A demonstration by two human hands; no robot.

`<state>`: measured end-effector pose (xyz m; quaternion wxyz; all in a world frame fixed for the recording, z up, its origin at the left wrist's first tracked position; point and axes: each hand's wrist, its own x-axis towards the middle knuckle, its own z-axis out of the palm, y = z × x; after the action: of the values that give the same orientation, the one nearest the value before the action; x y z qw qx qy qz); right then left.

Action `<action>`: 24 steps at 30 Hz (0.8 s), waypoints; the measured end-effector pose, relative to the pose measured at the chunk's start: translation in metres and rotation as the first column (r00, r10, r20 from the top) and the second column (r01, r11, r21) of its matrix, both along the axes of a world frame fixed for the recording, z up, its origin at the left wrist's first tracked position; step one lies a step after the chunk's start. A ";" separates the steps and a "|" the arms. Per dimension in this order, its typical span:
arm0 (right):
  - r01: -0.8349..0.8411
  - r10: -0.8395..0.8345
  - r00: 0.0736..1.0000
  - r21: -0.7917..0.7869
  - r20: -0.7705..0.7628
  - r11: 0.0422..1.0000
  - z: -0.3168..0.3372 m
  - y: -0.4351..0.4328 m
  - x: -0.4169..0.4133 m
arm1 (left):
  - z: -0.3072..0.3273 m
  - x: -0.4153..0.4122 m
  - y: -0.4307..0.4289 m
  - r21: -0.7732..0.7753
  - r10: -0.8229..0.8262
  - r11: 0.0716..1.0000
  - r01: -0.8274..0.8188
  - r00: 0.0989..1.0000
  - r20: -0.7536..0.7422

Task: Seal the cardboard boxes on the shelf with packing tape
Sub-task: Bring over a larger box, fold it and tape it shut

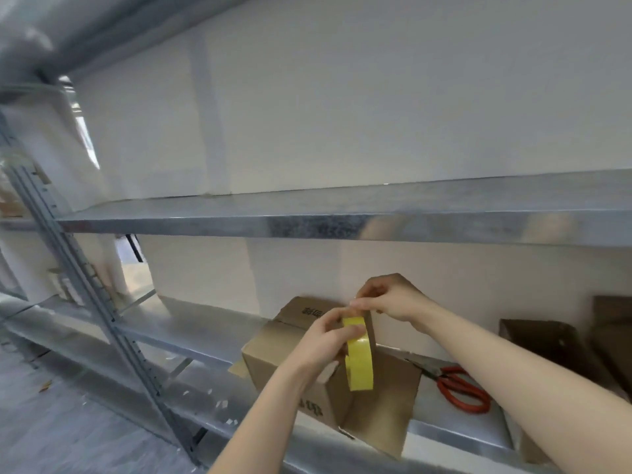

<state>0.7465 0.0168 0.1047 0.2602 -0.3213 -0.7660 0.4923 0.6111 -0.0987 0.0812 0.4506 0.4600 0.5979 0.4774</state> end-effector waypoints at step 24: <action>0.436 -0.437 0.894 -0.033 -0.100 0.899 0.020 -0.026 -0.029 | 0.030 -0.027 0.035 -0.010 -0.021 1.000 0.023 0.994 0.111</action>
<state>0.7176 -0.0091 0.1246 0.4023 -0.4600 -0.6573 0.4410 0.5845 -0.0639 0.1108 0.4909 0.4367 0.5693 0.4941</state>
